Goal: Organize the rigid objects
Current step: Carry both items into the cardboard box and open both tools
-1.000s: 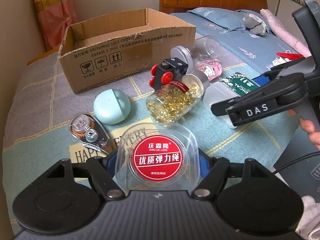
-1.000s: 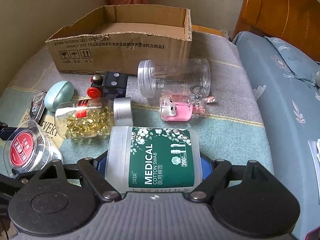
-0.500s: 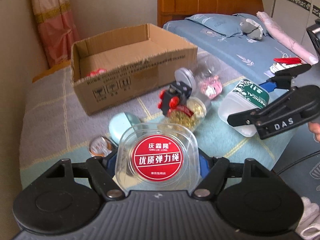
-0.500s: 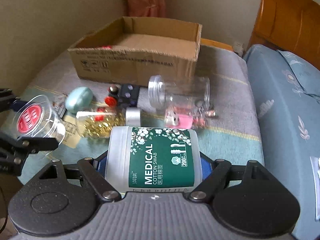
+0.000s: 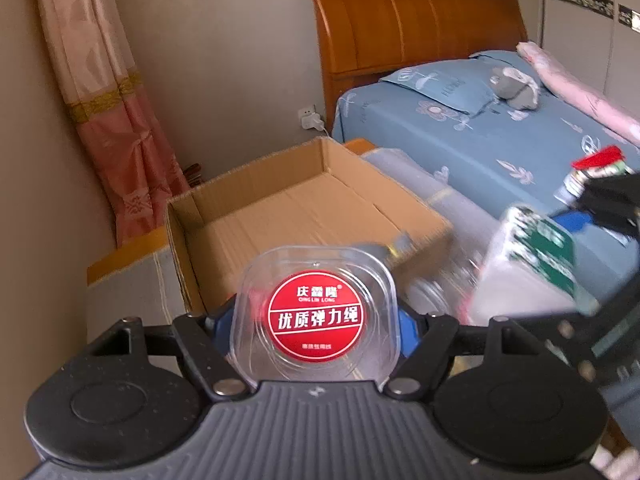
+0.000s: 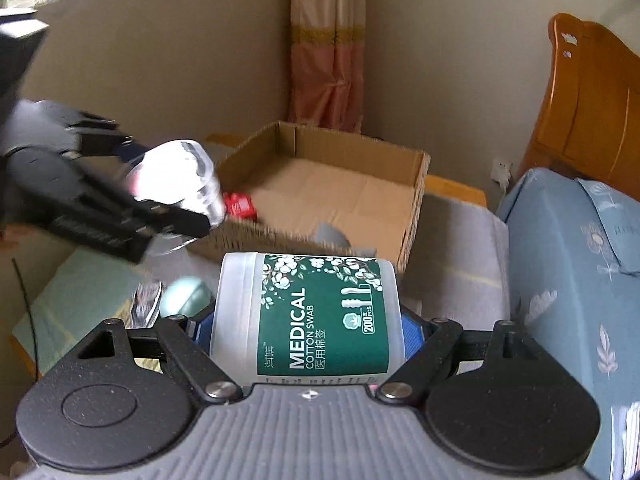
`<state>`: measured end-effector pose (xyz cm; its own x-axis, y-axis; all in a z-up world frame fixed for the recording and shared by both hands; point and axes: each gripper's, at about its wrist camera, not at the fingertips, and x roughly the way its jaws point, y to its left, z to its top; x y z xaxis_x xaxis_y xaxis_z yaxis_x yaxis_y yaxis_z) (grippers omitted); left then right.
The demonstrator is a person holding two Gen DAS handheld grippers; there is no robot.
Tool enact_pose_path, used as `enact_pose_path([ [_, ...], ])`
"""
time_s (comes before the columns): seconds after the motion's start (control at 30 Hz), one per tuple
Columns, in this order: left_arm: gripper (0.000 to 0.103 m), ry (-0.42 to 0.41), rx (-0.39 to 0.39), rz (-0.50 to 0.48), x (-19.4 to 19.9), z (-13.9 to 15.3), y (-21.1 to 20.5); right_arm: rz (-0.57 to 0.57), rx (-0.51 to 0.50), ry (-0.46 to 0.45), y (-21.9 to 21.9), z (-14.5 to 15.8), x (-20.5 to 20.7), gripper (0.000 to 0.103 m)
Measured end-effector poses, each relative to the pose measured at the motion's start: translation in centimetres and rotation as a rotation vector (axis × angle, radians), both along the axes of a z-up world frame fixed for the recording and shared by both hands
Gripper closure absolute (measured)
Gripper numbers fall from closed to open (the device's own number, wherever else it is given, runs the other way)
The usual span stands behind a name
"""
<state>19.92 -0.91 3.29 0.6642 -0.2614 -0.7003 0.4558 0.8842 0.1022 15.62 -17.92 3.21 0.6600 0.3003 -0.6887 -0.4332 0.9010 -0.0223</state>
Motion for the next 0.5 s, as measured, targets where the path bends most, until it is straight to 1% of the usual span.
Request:
enact_pose_path([
  [0.1, 0.029, 0.003, 0.018, 0.023, 3.2, -0.1, -0.1, -0.013, -0.007, -0.022, 0.2, 0.6, 1.3, 0.017],
  [0.27, 0.029, 0.013, 0.055, 0.047, 7.9, -0.8, -0.5, -0.031, 0.021, -0.017, 0.2, 1.1, 3.2, 0.017],
  [0.4, 0.029, 0.012, 0.098, 0.061, 10.2, -1.4, -0.5, -0.041, 0.022, -0.023, 0.3, 1.4, 4.1, 0.017],
  [0.5, 0.029, 0.010, 0.109, 0.066, 11.6, -1.7, -0.6, -0.049, 0.017, -0.031, 0.3, 1.7, 4.4, 0.017],
])
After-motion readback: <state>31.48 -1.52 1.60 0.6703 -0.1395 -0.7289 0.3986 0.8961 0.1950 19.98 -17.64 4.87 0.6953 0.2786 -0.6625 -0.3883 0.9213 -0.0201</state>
